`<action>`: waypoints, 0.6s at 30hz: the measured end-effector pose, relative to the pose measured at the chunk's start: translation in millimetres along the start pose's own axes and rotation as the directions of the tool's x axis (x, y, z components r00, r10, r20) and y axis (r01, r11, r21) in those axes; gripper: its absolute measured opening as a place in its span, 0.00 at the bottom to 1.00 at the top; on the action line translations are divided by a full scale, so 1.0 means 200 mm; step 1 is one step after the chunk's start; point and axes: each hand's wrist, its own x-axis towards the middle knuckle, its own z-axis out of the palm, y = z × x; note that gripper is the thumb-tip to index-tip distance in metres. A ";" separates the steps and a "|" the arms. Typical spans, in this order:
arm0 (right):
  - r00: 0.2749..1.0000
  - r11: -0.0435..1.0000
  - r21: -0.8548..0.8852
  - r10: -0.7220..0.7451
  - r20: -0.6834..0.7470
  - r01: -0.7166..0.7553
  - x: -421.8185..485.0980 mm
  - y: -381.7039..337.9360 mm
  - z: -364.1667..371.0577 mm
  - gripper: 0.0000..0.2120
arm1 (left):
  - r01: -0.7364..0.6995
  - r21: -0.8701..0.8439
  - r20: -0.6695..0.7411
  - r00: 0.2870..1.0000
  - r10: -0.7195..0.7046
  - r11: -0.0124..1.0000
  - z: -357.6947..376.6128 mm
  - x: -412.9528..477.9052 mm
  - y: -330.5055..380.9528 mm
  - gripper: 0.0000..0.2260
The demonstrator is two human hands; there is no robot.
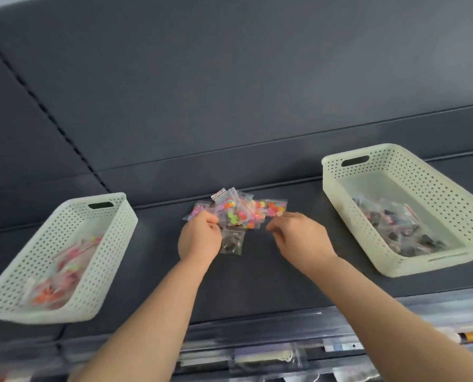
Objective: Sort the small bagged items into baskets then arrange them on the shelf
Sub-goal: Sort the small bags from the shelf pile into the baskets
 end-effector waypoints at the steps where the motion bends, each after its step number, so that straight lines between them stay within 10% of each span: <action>1: 1.000 1.000 0.020 -0.009 0.030 0.008 0.01 -0.04 0.03 0.13 | 0.001 0.029 0.015 1.000 -0.002 1.000 -0.02 0.00 -0.05 0.10; 18: 0.988 0.994 0.098 0.023 0.151 -0.038 0.08 -0.32 0.21 0.05 | -0.247 0.189 0.168 0.962 0.217 0.950 -0.13 -0.02 -0.29 0.13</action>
